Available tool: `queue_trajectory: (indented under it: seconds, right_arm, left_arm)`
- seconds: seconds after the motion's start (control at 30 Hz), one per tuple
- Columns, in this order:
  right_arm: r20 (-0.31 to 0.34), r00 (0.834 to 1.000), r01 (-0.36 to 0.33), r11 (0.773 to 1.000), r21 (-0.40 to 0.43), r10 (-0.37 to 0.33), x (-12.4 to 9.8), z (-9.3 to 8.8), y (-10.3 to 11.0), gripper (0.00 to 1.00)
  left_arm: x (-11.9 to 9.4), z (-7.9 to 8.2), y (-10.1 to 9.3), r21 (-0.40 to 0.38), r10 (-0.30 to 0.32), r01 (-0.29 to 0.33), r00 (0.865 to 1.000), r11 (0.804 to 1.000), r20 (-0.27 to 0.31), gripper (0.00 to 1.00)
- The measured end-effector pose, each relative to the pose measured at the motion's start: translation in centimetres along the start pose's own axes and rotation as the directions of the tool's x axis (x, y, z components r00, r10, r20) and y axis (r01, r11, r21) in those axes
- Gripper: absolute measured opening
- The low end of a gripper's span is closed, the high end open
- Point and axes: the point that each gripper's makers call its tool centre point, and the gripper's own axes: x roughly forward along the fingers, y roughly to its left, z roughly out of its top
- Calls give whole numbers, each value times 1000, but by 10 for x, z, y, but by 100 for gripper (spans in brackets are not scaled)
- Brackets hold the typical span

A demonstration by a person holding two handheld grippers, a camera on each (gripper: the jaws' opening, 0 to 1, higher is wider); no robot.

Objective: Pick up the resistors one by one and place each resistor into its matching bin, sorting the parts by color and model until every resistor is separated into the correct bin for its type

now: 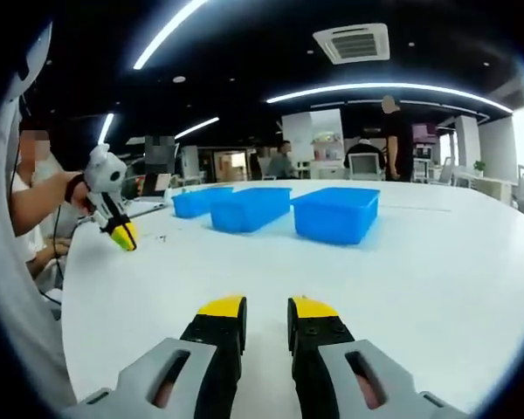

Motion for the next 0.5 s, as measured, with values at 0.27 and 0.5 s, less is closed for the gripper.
queue_trajectory:
  seconds: [0.27,0.5]
  right_arm:
    - [-4,1000,-9,1000,-3,9,1,-1,2,21]
    - [3,1000,0,1000,4,0,1,0,0,21]
  left_arm:
    - [-21,24,12,-13,33,-32,990,999,135,6]
    - [-19,89,-6,64,-10,-15,928,998,372,6]
